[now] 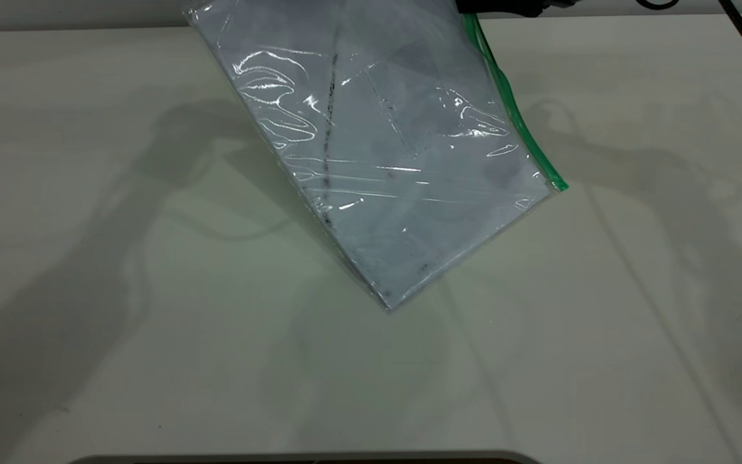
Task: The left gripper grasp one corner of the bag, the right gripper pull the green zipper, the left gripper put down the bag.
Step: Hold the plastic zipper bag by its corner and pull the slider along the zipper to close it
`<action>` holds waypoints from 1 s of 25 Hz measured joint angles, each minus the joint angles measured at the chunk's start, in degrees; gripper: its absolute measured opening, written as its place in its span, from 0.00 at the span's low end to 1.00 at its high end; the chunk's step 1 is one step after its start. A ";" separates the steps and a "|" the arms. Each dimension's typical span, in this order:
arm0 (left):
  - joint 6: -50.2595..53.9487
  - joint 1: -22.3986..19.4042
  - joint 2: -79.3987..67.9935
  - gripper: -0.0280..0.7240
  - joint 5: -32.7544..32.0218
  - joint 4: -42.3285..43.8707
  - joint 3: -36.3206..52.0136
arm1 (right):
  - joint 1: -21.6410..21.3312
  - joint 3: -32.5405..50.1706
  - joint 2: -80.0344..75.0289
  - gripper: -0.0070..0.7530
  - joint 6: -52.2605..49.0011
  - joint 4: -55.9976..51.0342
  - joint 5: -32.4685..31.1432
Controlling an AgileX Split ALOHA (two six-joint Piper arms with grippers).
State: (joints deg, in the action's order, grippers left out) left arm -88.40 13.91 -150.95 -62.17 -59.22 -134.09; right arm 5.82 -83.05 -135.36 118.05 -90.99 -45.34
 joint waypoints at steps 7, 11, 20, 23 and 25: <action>-1.13 -1.49 -0.06 0.11 1.25 -3.77 0.07 | -0.11 -0.11 -0.85 0.06 0.07 1.33 2.69; -2.98 -3.40 0.57 0.11 3.92 -7.38 0.07 | -1.09 -0.11 -1.56 0.06 0.07 4.01 6.51; -3.58 -5.40 2.33 0.11 7.30 -9.47 0.01 | -3.15 0.00 -3.84 0.06 -1.59 8.39 9.38; -3.58 -5.37 2.33 0.11 8.03 -9.54 0.01 | -3.99 0.00 -4.58 0.06 -2.77 9.45 9.38; -3.58 -5.37 2.33 0.11 8.97 -9.78 0.01 | -4.61 0.00 -4.93 0.06 -3.45 10.51 9.38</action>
State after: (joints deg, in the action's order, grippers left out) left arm -91.98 8.54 -148.62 -53.20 -69.00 -134.08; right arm 1.21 -83.05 -140.30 114.61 -80.48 -35.96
